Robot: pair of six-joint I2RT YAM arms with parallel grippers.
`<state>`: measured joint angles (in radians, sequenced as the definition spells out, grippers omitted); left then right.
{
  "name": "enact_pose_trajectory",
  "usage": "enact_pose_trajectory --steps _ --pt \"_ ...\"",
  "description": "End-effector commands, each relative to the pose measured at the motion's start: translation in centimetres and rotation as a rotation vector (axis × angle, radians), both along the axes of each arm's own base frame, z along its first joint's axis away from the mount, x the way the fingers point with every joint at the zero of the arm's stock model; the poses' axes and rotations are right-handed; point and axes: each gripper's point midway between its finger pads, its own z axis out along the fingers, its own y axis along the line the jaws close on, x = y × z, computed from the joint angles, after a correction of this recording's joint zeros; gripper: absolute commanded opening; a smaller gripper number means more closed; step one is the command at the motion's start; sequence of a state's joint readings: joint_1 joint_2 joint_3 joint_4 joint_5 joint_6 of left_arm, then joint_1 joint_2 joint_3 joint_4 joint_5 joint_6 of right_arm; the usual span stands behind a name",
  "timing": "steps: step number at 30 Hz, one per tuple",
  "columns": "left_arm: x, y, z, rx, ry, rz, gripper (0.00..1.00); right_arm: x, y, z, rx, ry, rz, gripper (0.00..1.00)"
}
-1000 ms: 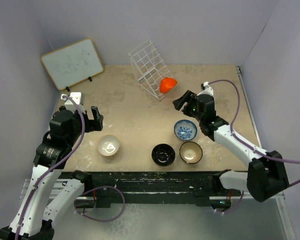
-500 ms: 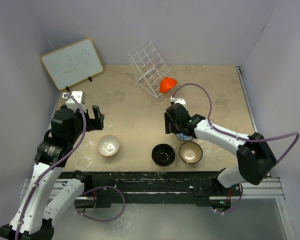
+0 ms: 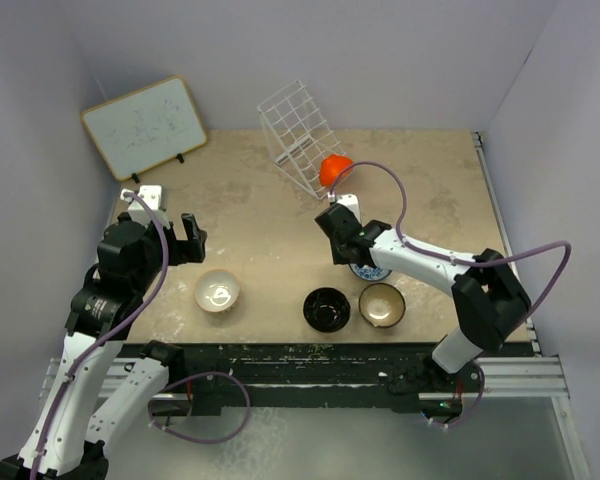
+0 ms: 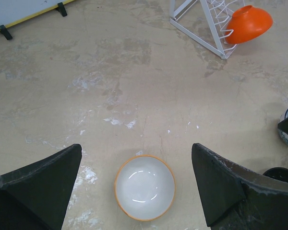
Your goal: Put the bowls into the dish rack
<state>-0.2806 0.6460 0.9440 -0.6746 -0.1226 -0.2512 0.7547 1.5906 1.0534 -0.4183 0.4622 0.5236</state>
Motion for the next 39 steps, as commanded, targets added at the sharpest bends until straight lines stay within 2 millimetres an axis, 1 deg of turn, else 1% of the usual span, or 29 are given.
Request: enact_pose_trajectory --steps 1,4,7,10,14,18,19,20,23,24,26,28,29,31,33,35,37,38,39 --pt "0.4 0.1 0.9 -0.015 -0.036 0.012 0.99 0.2 -0.5 0.3 -0.059 -0.009 0.000 0.38" --pt "0.3 0.2 0.7 -0.010 -0.032 0.015 0.99 0.0 -0.5 -0.3 -0.072 0.009 0.001 0.38" --pt "0.2 0.3 0.5 -0.009 -0.028 0.018 0.99 -0.2 -0.9 -0.5 -0.084 0.012 -0.010 0.37" --pt "0.3 0.3 0.3 -0.007 -0.027 0.020 0.99 -0.3 -1.0 -0.7 -0.092 0.014 -0.015 0.30" --pt "0.2 0.3 0.2 -0.009 -0.024 0.020 0.99 -0.3 -1.1 -1.1 -0.102 0.025 -0.018 0.25" --pt "0.1 0.3 0.1 -0.005 -0.021 0.020 0.99 -0.4 -0.9 -2.0 -0.112 0.049 -0.014 0.23" --pt "0.0 0.4 0.1 -0.007 -0.022 0.021 0.99 -0.5 -1.0 -2.1 -0.116 0.052 -0.016 0.21" --pt "-0.1 0.4 0.2 -0.006 -0.024 0.022 0.99 -0.4 -1.1 -2.2 -0.121 0.052 -0.020 0.17" --pt "-0.3 0.5 0.2 -0.007 -0.026 0.024 0.99 -0.2 -1.2 -1.5 -0.119 0.032 -0.034 0.00" --pt "-0.3 0.6 0.3 -0.007 -0.028 0.026 0.99 0.0 -1.2 -0.9 -0.115 0.018 -0.040 0.00" --pt "-0.3 0.6 0.3 -0.006 -0.028 0.027 0.99 0.6 -0.7 0.6 -0.083 -0.019 -0.044 0.00" --pt "-0.2 0.6 0.2 -0.005 -0.027 0.026 0.99 1.7 0.6 3.1 -0.016 -0.074 -0.038 0.00" --pt "-0.2 0.5 0.3 -0.007 -0.027 0.025 0.99 2.4 1.0 4.8 0.015 -0.117 -0.037 0.00" --pt "-0.2 0.4 0.4 -0.009 -0.027 0.022 0.99 3.9 2.4 9.0 0.123 -0.222 -0.037 0.00" --pt "-0.1 0.3 0.6 -0.013 -0.031 0.019 0.99 5.3 3.8 13.5 0.290 -0.328 -0.021 0.00" --pt "0.0 0.3 0.9 -0.011 -0.035 0.017 0.99 6.7 4.8 18.3 0.520 -0.439 0.013 0.00" --pt "0.0 0.4 1.2 -0.005 -0.037 0.016 0.99 7.5 4.8 22.7 0.765 -0.542 0.043 0.00" --pt "0.0 0.4 1.5 -0.003 -0.038 0.014 0.99 7.5 5.0 24.0 0.889 -0.567 0.073 0.00" --pt "0.0 0.4 1.7 -0.001 -0.039 0.014 0.99 7.7 4.6 25.7 0.985 -0.615 0.080 0.00"
